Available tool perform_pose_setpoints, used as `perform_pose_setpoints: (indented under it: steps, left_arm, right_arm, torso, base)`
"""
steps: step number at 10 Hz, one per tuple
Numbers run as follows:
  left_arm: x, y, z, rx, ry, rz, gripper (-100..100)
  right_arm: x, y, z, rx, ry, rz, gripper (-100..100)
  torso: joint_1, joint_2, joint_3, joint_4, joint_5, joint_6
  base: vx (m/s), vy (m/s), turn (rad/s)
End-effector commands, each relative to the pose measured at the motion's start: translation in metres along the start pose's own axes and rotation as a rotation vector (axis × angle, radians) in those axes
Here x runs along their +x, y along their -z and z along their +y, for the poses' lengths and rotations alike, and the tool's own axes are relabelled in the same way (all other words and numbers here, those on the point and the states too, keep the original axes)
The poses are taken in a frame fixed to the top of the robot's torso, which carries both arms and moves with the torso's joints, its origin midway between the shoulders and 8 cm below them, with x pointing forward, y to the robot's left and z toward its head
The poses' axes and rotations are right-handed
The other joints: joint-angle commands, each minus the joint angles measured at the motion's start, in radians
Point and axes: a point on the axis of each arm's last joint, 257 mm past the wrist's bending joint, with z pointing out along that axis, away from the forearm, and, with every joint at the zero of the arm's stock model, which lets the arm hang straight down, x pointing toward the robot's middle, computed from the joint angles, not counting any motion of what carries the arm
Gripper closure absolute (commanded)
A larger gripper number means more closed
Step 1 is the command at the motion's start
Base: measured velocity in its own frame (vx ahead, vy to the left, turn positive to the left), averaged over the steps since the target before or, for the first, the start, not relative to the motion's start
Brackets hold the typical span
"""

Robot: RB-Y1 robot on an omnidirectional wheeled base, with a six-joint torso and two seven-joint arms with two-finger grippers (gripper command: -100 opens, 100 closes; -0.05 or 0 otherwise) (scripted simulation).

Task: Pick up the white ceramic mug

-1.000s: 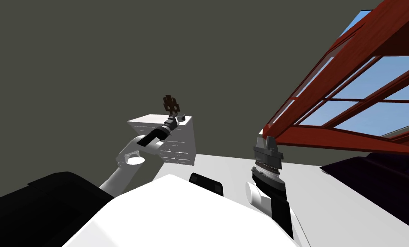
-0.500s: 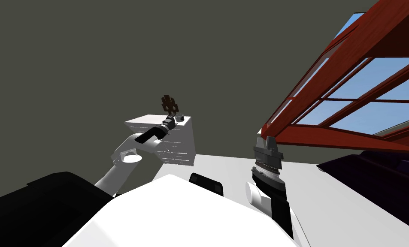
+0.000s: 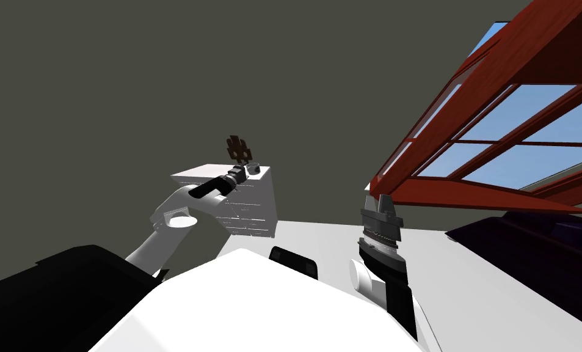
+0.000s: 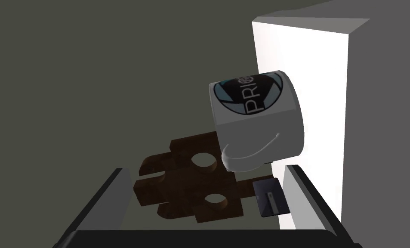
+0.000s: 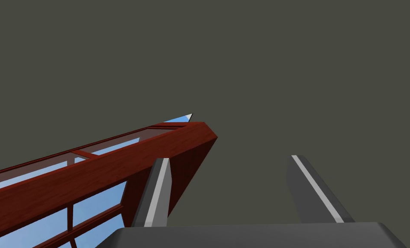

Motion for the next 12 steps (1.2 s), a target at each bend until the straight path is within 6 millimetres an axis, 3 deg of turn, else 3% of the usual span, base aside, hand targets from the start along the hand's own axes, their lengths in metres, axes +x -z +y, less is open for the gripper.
perform_pose_setpoints:
  steps: [1,12]
  left_arm:
    - [-0.008,0.002,0.006,-0.038,0.001,-0.019,-100]
    - [-0.053,0.016,0.017,-0.221,0.000,-0.127,-100]
  right_arm:
    - [0.000,0.000,0.000,0.000,0.000,0.000,0]
    - [0.000,0.000,0.000,0.000,0.000,0.000,0]
  torso:
    - [0.000,0.000,0.000,0.000,0.000,0.000]
    - [0.000,0.000,0.000,0.000,0.000,0.000]
  base:
    - [0.015,0.005,-0.025]
    - [0.022,0.008,-0.030]
